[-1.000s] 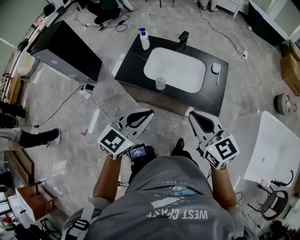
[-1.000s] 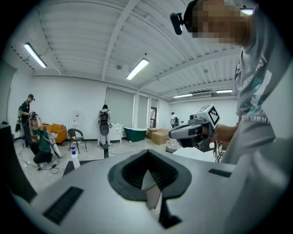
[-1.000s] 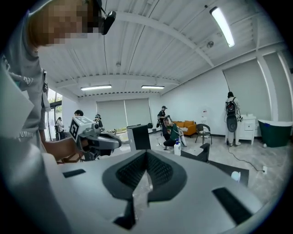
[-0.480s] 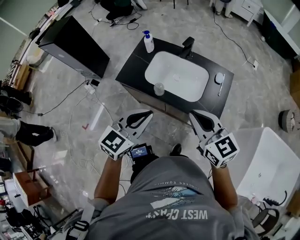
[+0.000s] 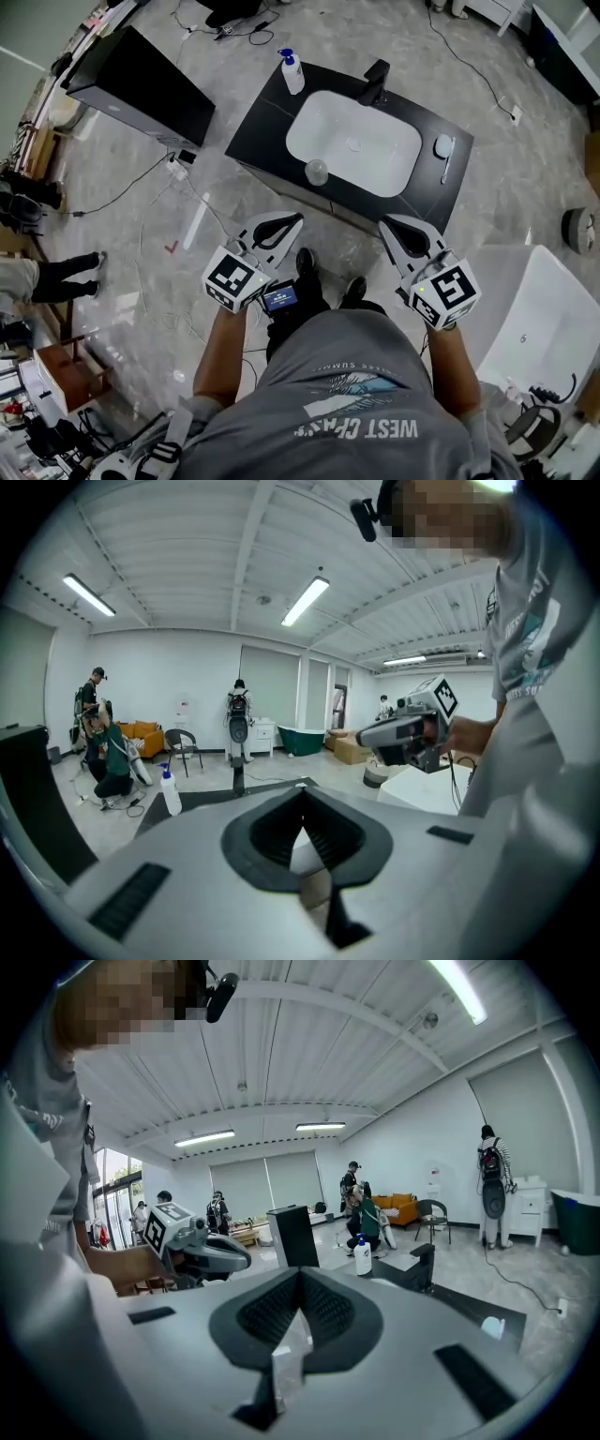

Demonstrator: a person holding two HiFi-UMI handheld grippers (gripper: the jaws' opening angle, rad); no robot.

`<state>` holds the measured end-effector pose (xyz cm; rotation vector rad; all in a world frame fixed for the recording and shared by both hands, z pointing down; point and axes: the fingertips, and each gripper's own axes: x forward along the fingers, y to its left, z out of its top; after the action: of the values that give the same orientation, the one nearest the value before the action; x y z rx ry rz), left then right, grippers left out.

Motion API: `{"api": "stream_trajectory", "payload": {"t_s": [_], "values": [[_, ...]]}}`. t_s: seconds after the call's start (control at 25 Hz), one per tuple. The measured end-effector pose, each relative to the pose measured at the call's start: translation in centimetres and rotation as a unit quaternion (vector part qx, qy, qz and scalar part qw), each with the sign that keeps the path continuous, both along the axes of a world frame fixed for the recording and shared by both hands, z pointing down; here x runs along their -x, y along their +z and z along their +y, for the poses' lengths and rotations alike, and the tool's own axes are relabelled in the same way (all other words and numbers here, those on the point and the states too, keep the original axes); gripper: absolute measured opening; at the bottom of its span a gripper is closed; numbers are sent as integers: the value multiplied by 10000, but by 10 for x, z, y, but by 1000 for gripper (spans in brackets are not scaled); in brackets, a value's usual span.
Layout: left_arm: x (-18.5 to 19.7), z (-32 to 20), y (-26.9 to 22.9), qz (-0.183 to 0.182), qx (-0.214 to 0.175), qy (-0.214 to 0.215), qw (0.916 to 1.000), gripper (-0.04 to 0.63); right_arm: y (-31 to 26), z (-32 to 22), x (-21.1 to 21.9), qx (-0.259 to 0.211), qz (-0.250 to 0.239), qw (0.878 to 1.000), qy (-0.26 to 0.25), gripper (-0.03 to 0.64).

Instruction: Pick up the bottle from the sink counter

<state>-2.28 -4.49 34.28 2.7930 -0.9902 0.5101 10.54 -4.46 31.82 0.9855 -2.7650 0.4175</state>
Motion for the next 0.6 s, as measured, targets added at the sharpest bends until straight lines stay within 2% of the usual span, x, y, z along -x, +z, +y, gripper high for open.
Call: {"api": "stream_trajectory", "payload": {"t_s": [0.2,0.6], "values": [[15,-24,25,-65,232,195,9995,3,-4,-10,15,19,37,9996,262,2],[45,-60,64,4,635,160,9979,3,9,-26,38,301,137,9983,484,3]]}}
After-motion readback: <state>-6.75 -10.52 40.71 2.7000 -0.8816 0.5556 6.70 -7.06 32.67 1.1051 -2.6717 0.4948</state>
